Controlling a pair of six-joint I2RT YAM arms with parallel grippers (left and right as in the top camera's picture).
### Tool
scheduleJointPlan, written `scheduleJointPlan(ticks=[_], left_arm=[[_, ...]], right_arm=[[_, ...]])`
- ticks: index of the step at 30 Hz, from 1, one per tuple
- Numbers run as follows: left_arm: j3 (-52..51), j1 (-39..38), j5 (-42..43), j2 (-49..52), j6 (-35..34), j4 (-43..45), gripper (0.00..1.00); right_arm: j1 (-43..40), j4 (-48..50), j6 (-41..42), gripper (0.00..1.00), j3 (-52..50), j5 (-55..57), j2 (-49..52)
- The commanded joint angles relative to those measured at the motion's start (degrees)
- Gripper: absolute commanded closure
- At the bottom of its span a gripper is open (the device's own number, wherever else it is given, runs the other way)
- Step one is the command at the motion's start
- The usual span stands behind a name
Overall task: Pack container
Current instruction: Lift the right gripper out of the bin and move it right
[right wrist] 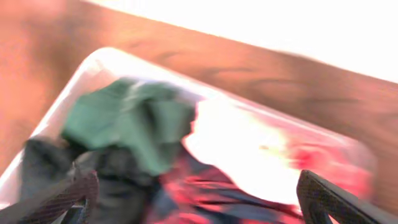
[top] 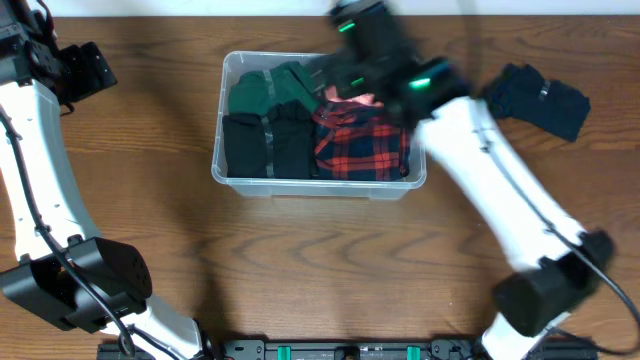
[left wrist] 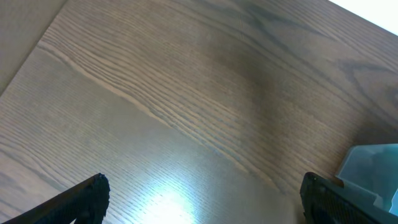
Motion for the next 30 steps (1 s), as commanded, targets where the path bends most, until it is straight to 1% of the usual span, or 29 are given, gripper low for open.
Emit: scheduleJointPlan(ticks=[1,5,8,11,18,24,28,30], left_arm=[[0.2,0.0,-0.1,0.4,-0.5,0.0,0.02],[0.2,0.0,-0.1,0.4,-0.5,0.0,0.02],[0.2,0.0,-0.1,0.4,-0.5,0.0,0.02],[0.2,0.0,-0.1,0.4,-0.5,0.0,0.02],[0.2,0.0,-0.1,0.4,-0.5,0.0,0.02],[0.2,0.0,-0.1,0.4,-0.5,0.0,0.02],[0.2,0.0,-0.1,0.4,-0.5,0.0,0.02],[0.2,0.0,-0.1,0.4,-0.5,0.0,0.02]], right_arm=[[-6.4,-3.2,0.0,0.01,0.5,0.6,-1.3],[-16.5,-8.5,0.0,0.01,0.4,0.5,-1.2],[-24.5,-10.1,0.0,0.01,0.3,-0.9,-1.1],[-33.0,-9.9,-0.2,0.01,0.3,-4.8,-0.8],[-50.2,-6.9,-5.2,0.01,0.2,-16.3,2.0],[-59.8,-4.6,-12.6,0.01,0.2,-27.5,7.1],[-62.8,-2.6,-18.7,0.01,0.2,-34.4,12.0],[-63.5,-1.4,-20.0,0.01,0.2,-35.4,14.8]])
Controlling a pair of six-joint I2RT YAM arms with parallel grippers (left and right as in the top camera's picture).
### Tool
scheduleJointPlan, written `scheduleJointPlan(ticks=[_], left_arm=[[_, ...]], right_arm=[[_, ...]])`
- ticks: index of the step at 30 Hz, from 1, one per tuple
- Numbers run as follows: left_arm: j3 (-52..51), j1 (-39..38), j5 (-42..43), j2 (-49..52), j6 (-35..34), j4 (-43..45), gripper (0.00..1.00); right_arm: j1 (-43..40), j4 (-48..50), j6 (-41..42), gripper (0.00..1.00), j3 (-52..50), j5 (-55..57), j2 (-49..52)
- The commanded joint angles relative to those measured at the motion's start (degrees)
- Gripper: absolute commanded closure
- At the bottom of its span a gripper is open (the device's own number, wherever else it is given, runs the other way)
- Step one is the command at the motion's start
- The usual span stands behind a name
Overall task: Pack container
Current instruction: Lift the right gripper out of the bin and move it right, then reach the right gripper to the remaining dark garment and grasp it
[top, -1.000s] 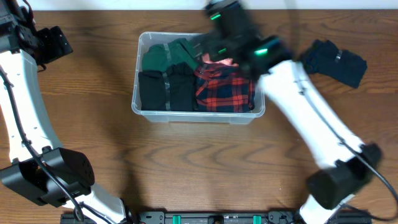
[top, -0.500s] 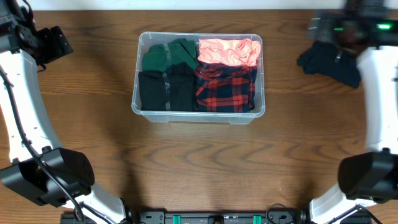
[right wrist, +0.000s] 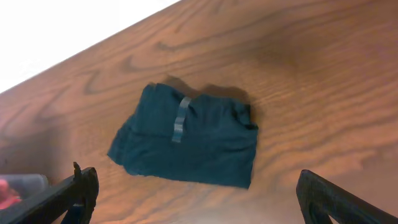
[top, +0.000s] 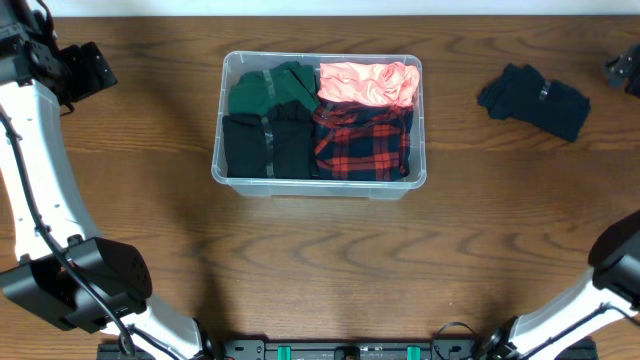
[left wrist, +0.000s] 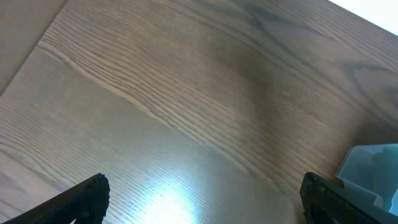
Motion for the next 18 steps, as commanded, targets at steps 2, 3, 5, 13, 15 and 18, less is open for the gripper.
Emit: scheduleJointPlan(ticks=[2,3,5,13,15,18], left_arm=[[0.2,0.0,-0.1,0.4,-0.5,0.0,0.02],[0.2,0.0,-0.1,0.4,-0.5,0.0,0.02],[0.2,0.0,-0.1,0.4,-0.5,0.0,0.02],[0.2,0.0,-0.1,0.4,-0.5,0.0,0.02],[0.2,0.0,-0.1,0.4,-0.5,0.0,0.02],[0.2,0.0,-0.1,0.4,-0.5,0.0,0.02]], right_arm=[[-1.0,1.9,-6.4,0.01,-0.1,-7.3,6.3],[-1.0,2.3,-6.6,0.01,-0.1,-7.3,7.7],[-1.0,3.1,-6.8,0.01,-0.1,-7.4,10.4],[-1.0,6.6,-7.2,0.01,-0.1,-7.6,18.8],[-1.0,7.2,-7.2,0.01,-0.1,-7.6,20.3],[-0.7,8.0,-7.3,0.01,-0.1,-7.7,21.9]])
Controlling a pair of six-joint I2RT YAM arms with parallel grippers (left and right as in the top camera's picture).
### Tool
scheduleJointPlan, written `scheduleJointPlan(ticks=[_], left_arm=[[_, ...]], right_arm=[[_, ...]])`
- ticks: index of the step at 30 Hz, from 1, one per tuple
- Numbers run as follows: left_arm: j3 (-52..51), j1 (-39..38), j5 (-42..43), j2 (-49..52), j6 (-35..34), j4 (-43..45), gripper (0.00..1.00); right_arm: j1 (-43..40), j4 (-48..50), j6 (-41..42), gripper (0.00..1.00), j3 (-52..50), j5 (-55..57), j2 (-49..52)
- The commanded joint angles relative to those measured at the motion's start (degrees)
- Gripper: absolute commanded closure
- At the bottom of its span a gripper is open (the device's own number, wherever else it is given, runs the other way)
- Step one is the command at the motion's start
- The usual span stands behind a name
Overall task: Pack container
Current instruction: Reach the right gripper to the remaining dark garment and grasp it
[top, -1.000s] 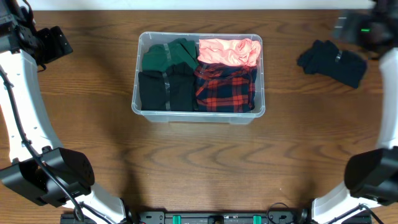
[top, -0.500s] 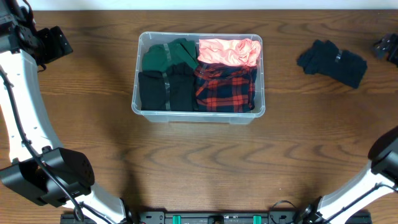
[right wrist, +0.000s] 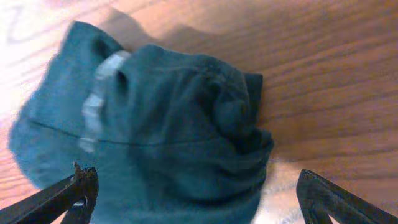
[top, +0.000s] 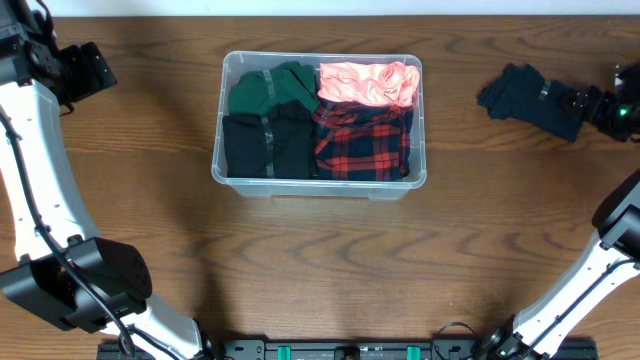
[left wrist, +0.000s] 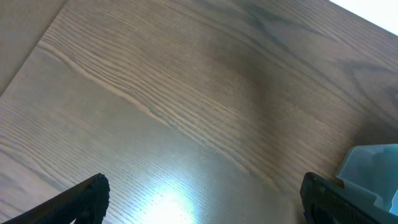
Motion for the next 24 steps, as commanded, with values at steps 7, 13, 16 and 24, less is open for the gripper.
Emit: scheduleJointPlan(ticks=[7,13,16,24], left_arm=[[0.2,0.0,-0.1,0.4,-0.5,0.0,0.02],[0.2,0.0,-0.1,0.4,-0.5,0.0,0.02],[0.2,0.0,-0.1,0.4,-0.5,0.0,0.02],[0.2,0.0,-0.1,0.4,-0.5,0.0,0.02]], right_arm=[[1.6,2.0,-1.2,0.09,0.0,-3.5,3.4],[4.1,2.1,0.1,0.85,0.0,-3.7,3.4],[5.2,1.8,0.1,0.98,0.0,-3.4,3.4],[6.0,1.0,6.3,0.99,0.1,-6.2,-0.1]])
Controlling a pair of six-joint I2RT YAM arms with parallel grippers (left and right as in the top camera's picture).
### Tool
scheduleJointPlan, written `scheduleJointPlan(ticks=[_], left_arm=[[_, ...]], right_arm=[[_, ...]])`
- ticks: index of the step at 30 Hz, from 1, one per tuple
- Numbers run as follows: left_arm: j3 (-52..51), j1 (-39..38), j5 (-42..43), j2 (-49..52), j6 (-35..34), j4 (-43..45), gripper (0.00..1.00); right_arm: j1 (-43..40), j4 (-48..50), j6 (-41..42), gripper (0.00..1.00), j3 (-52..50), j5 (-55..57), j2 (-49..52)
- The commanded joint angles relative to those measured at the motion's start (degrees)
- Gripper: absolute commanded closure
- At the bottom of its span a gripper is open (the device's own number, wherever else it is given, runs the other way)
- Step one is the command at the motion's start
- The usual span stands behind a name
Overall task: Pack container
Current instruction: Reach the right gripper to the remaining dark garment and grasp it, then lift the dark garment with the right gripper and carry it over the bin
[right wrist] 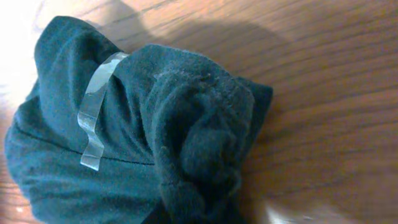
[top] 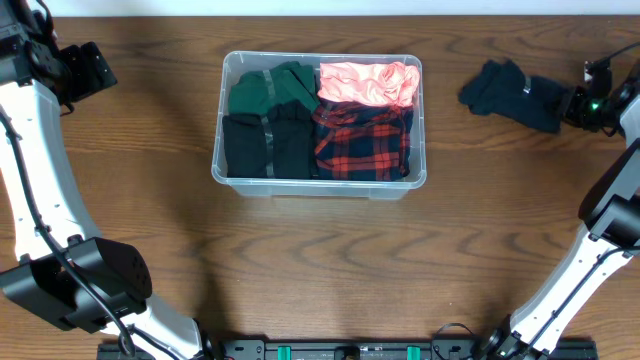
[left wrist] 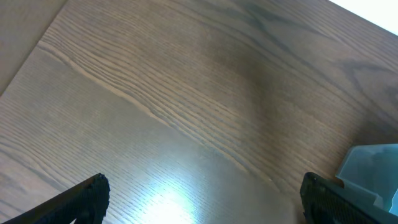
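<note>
The clear plastic container point(top: 320, 186) stands at mid-table, holding green point(top: 265, 88), black point(top: 265, 142), red plaid point(top: 362, 140) and pink point(top: 368, 82) folded clothes. A dark teal folded garment point(top: 512, 94) with a strip of tape lies on the table to its right. My right gripper point(top: 584, 106) is at the garment's right edge. In the right wrist view the garment point(right wrist: 124, 143) fills the frame and bunches at the bottom, hiding the fingers. My left gripper point(left wrist: 202, 202) stands open over bare wood at the far left, a container corner point(left wrist: 368, 174) to its right.
The wooden table point(top: 320, 270) runs to a pale wall along the back edge. My left arm's white links point(top: 40, 190) run down the left side. The right arm point(top: 610, 200) runs along the right edge.
The right gripper's fingers, open at either side of the teal garment, have gone out of sight under bunched cloth. The garment has shifted a little to the left. The left arm has not moved.
My right gripper was over the container's back right, where the pink cloth lay. Then it was at the far right, open above the teal garment on the table. Then it was low at the garment's edge, and now shut on it.
</note>
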Motion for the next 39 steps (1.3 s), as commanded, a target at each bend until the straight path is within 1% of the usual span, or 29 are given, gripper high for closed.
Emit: scheduleJointPlan(ticks=[1,11,14,20,23,31,35,39], left_arm=[[0.2,0.0,-0.1,0.4,-0.5,0.0,0.02],[0.2,0.0,-0.1,0.4,-0.5,0.0,0.02],[0.2,0.0,-0.1,0.4,-0.5,0.0,0.02],[0.2,0.0,-0.1,0.4,-0.5,0.0,0.02],[0.2,0.0,-0.1,0.4,-0.5,0.0,0.02],[0.2,0.0,-0.1,0.4,-0.5,0.0,0.02],[0.2,0.0,-0.1,0.4,-0.5,0.0,0.02],[0.2,0.0,-0.1,0.4,-0.5,0.0,0.02]], right_arm=[[0.9,-0.8,3.6,0.99,0.2,-3.1,-3.5],[2.8,-5.4,8.5,0.99,0.2,-4.0,-21.4],[3.9,-6.8,10.0,0.99,0.2,-4.2,-25.1],[7.3,-9.6,13.3,0.99,0.1,-8.8,-32.9],[9.3,-10.5,14.2,0.99,0.1,-13.0,-36.3],[15.2,-14.1,15.9,0.99,0.1,-20.4,-41.0],[19.7,-17.2,17.7,0.99,0.1,-20.7,-41.0],[24.3,-18.2,19.3,0.99,0.0,-20.7,-41.0]])
